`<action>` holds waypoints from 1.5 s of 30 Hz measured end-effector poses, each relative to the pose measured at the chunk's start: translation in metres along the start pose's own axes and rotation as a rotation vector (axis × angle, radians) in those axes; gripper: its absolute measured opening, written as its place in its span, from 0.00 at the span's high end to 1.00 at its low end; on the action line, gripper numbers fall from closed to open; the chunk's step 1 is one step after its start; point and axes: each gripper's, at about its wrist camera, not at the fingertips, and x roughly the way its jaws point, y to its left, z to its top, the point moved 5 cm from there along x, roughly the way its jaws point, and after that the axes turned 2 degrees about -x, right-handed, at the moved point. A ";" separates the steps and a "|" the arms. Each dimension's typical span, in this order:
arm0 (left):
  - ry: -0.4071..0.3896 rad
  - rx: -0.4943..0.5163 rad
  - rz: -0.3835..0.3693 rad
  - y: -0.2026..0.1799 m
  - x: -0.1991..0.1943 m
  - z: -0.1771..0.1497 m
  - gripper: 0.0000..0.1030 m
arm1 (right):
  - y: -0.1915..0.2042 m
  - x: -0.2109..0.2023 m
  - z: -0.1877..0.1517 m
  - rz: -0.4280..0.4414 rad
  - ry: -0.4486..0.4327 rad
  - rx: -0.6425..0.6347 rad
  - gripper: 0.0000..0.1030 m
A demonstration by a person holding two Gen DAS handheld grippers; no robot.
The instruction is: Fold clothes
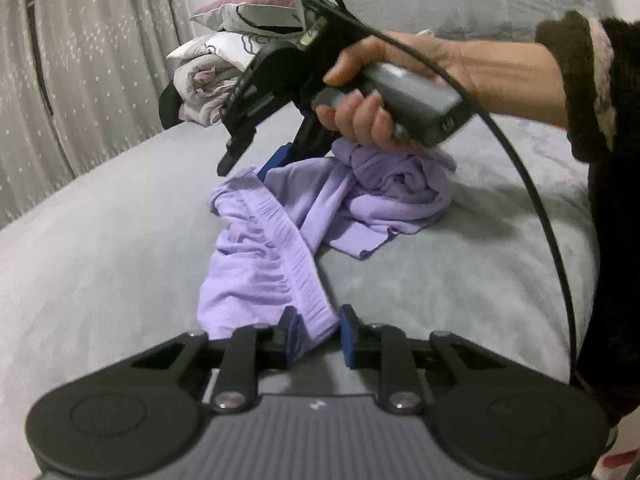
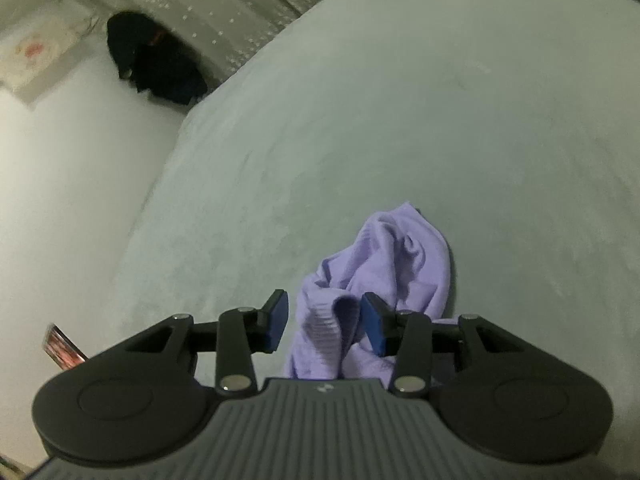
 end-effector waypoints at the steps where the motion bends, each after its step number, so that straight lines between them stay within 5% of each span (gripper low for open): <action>1: -0.007 -0.024 0.000 0.003 0.000 0.001 0.83 | 0.000 0.002 -0.002 -0.013 0.004 -0.025 0.66; 3: -0.025 -0.080 0.007 0.011 -0.002 0.003 0.91 | 0.000 0.003 -0.006 -0.048 0.005 -0.069 0.81; 6: -0.050 -0.174 0.015 0.025 -0.004 0.007 0.93 | 0.002 0.001 -0.006 -0.072 -0.008 -0.086 0.90; 16: -0.149 -0.609 0.096 0.104 -0.030 0.008 0.95 | 0.032 -0.002 0.015 -0.106 -0.058 -0.040 0.92; 23: -0.171 -0.840 0.214 0.143 -0.042 -0.013 0.95 | 0.082 0.050 0.033 -0.112 -0.036 -0.070 0.92; 37: -0.218 -0.975 0.500 0.208 -0.073 -0.039 0.95 | 0.165 0.139 0.042 -0.075 -0.007 -0.195 0.93; 45: -0.170 -1.051 0.611 0.229 -0.081 -0.057 0.95 | 0.199 0.180 0.032 -0.047 0.038 -0.280 0.93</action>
